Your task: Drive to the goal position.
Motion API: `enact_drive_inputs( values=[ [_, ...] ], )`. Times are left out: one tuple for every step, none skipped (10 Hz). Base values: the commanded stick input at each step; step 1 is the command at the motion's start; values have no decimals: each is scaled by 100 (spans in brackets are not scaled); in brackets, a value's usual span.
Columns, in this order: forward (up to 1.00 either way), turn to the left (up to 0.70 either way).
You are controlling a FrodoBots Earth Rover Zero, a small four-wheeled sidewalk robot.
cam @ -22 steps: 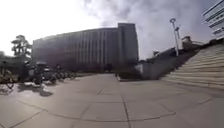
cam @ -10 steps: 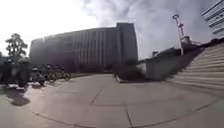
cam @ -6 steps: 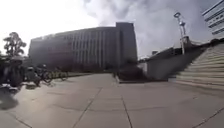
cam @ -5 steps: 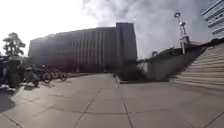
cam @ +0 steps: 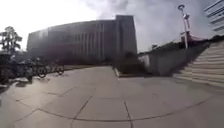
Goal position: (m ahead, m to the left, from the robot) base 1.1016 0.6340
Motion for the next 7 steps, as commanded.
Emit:
enact_drive_inputs(
  values=[
    [70,29],
    [70,25],
    [70,20],
    [70,16],
    [70,12],
    [70,7],
    [70,3]
  ],
)
